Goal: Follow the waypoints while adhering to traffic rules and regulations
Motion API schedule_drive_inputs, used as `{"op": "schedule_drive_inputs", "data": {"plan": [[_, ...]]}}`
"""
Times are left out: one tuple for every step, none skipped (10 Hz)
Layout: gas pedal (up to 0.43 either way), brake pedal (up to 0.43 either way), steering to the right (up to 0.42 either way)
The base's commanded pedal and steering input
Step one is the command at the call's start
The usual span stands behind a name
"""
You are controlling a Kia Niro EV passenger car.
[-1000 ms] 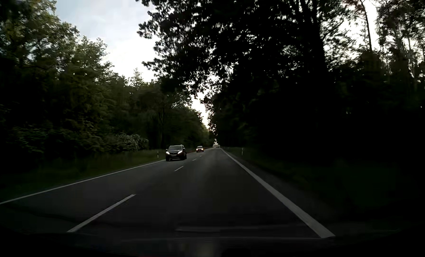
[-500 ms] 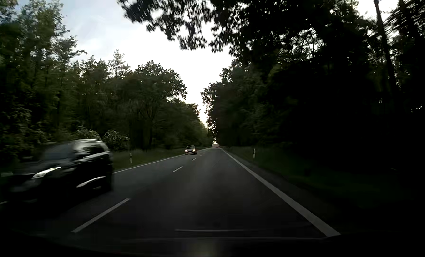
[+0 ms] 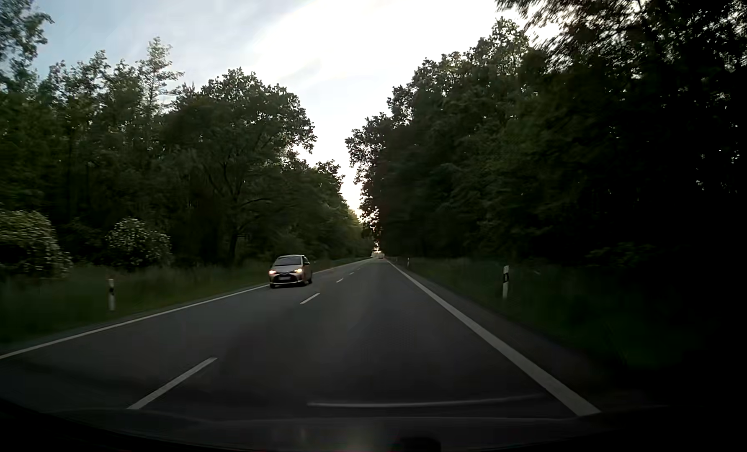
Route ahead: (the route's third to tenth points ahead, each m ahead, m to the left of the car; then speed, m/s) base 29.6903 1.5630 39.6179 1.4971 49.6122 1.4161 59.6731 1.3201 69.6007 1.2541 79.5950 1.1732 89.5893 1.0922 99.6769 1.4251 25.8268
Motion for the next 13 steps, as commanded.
{"op": "schedule_drive_inputs", "data": {"plan": [[0.098,0.000,-0.001],[0.098,0.000,-0.001],[0.098,0.000,-0.001],[0.098,0.000,-0.001],[0.098,0.000,-0.001],[0.098,0.000,-0.001],[0.098,0.000,-0.001],[0.087,0.000,-0.001],[0.087,0.000,-0.001],[0.079,0.000,-0.001],[0.067,0.000,-0.001],[0.067,0.000,-0.001],[0.067,0.000,-0.001]]}}
